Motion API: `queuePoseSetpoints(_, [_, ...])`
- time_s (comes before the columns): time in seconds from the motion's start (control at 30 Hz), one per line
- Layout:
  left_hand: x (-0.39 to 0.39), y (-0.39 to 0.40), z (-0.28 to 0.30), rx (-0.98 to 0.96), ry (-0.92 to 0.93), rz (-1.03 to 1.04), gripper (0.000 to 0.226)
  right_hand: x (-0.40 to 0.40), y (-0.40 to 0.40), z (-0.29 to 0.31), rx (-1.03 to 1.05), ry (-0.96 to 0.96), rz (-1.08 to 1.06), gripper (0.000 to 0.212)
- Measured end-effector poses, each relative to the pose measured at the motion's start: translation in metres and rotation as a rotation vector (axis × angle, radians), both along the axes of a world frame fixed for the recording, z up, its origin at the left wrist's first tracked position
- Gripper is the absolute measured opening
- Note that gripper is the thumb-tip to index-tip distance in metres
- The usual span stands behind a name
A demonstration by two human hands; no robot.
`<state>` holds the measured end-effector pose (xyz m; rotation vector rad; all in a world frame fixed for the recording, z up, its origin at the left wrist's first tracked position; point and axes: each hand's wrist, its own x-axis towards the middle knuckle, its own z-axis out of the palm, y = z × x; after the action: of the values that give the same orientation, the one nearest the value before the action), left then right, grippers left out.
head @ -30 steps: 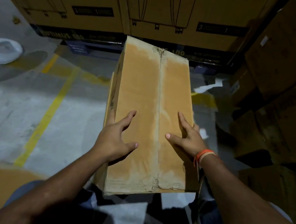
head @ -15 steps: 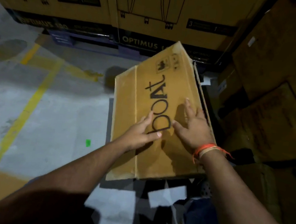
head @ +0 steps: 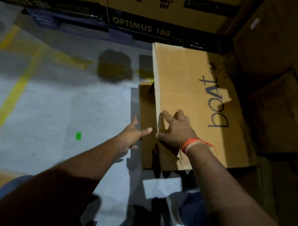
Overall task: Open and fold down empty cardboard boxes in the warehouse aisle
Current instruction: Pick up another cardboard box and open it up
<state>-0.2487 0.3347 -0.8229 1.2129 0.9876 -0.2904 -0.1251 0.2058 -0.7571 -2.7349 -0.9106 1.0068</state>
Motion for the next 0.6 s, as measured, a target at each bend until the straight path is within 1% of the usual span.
queuePoseSetpoints(0.03, [0.006, -0.007, 0.001, -0.104, -0.032, 0.062, 0.105, 0.000, 0.000, -0.001, -0.008, 0.015, -0.013, 0.101])
queuePoseSetpoints(0.07, [0.010, -0.015, 0.003, -0.167, -0.061, 0.096, 0.108, -0.001, -0.001, -0.002, -0.012, 0.037, -0.022, 0.103])
queuePoseSetpoints(0.1, [0.014, -0.019, 0.002, -0.191, -0.094, 0.121, 0.113, -0.002, -0.001, -0.003, -0.014, 0.058, -0.021, 0.105])
queuePoseSetpoints(0.13, [0.018, -0.022, 0.000, -0.185, -0.137, 0.140, 0.115, -0.003, -0.001, -0.004, -0.019, 0.075, -0.012, 0.107])
queuePoseSetpoints(0.2, [0.023, -0.025, -0.004, -0.141, -0.249, 0.219, 0.099, -0.006, 0.000, -0.005, -0.028, 0.090, 0.018, 0.110])
queuePoseSetpoints(0.23, [0.024, -0.026, -0.005, -0.137, -0.307, 0.245, 0.094, -0.008, 0.001, -0.006, -0.030, 0.096, 0.034, 0.112])
queuePoseSetpoints(0.33, [0.031, -0.026, 0.001, -0.136, -0.404, 0.243, 0.100, -0.016, 0.005, -0.008, -0.045, 0.114, 0.098, 0.123])
queuePoseSetpoints(0.4, [0.034, -0.025, 0.003, -0.111, -0.427, 0.194, 0.100, -0.021, 0.007, -0.011, -0.070, 0.113, 0.122, 0.129])
queuePoseSetpoints(0.5, [0.033, -0.023, 0.006, -0.003, -0.424, 0.147, 0.082, -0.027, 0.009, -0.011, -0.092, 0.094, 0.126, 0.130])
queuePoseSetpoints(0.6, [0.031, -0.018, 0.017, -0.001, -0.409, 0.185, 0.067, -0.028, 0.009, -0.003, -0.043, 0.094, 0.138, 0.125])
